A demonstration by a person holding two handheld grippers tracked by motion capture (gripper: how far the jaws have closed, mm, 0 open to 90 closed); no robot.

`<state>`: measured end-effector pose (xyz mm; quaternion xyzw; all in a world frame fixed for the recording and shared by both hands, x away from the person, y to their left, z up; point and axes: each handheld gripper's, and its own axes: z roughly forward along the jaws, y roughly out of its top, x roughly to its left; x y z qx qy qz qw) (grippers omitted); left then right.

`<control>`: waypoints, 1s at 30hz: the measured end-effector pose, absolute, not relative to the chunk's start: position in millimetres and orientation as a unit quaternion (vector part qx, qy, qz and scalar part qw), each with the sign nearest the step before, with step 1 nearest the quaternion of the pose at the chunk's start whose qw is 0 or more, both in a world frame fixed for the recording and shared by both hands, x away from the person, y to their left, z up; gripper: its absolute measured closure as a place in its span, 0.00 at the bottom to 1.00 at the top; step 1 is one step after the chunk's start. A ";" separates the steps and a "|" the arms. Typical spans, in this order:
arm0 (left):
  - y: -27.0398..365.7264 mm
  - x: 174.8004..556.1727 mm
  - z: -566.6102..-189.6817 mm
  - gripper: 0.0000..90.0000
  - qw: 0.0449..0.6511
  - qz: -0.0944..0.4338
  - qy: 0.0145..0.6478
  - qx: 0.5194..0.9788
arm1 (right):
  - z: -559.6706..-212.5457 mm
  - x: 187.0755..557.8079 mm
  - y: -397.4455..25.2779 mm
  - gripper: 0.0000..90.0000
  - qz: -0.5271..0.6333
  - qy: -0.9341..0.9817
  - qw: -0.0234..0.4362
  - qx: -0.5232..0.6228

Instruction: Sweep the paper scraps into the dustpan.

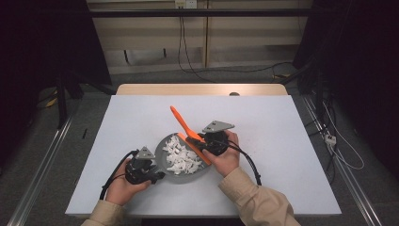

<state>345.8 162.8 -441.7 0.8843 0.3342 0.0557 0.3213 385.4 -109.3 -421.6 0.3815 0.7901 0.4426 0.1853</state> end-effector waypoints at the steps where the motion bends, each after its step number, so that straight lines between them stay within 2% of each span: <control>1: 162.5 345.8 -441.7 0.70 0.322 0.056 0.335 0.884 | -420.8 384.4 -108.0 0.79 0.443 0.792 0.187 0.377; 10: 161.4 345.2 -442.3 0.71 0.327 0.058 0.336 0.881 | -415.3 380.8 -94.9 0.80 0.454 0.796 0.173 0.362; 19: 163.6 345.6 -441.8 0.71 0.334 0.066 0.342 0.876 | -403.6 386.3 -116.7 0.79 0.484 0.771 0.154 0.384; 30: 166.1 345.7 -439.5 0.71 0.349 0.074 0.348 0.867 | -395.6 389.3 -141.4 0.79 0.490 0.754 0.164 0.406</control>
